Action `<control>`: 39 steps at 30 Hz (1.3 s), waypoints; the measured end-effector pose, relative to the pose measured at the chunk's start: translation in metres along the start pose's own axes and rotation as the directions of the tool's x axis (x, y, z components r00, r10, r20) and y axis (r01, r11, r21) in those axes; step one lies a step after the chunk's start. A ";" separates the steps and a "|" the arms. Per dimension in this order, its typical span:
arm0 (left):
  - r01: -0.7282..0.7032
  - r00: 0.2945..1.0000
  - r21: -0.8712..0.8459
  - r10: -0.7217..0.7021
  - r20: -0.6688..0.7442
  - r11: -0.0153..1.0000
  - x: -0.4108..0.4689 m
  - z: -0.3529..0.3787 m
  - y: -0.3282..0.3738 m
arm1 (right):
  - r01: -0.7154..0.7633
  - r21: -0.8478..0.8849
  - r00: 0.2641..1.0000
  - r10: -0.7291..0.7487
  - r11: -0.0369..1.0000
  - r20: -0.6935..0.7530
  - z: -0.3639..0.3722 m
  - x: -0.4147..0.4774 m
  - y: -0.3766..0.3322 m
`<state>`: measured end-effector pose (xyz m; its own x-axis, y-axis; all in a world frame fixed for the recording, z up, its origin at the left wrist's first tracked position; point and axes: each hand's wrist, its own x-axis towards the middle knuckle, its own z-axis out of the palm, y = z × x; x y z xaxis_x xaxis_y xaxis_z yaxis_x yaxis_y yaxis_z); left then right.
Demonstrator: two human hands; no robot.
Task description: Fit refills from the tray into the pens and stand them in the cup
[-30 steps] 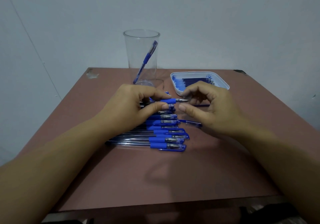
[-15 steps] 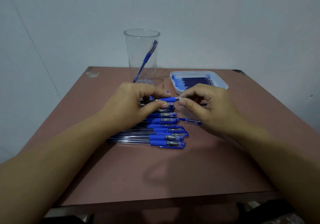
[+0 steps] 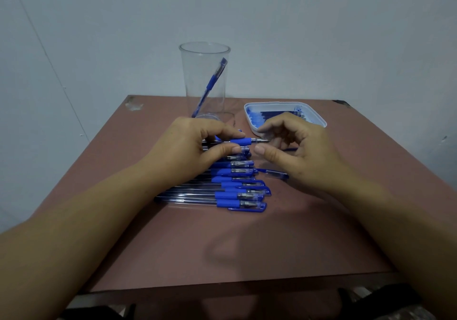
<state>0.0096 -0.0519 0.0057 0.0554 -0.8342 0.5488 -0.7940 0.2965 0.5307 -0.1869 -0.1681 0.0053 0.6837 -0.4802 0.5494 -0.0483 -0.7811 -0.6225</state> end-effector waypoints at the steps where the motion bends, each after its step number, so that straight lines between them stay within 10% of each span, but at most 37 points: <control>1: 0.000 1.000 0.002 0.000 0.000 1.000 0.000 0.000 0.000 | -0.008 0.001 1.000 0.008 1.000 0.003 0.000 0.001 0.000; 22: 0.051 0.999 0.062 -0.050 -0.019 0.997 0.003 -0.003 -0.007 | -0.006 -0.081 0.996 -0.001 0.997 -0.085 -0.013 0.005 0.004; 29: 0.070 0.998 0.086 -0.070 0.000 0.994 0.004 -0.004 -0.012 | -0.054 -0.449 0.918 0.221 0.892 0.330 -0.024 0.005 0.012; 39: 0.028 0.999 0.108 -0.030 0.022 0.994 0.004 -0.004 -0.010 | -0.108 -0.381 0.881 0.266 0.918 0.392 -0.017 0.008 0.009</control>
<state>0.0204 -0.0561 0.0053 0.0659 -0.8528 0.5180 -0.8527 0.2215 0.4731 -0.1939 -0.1854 0.0138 0.8746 -0.4746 0.0997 -0.3957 -0.8172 -0.4191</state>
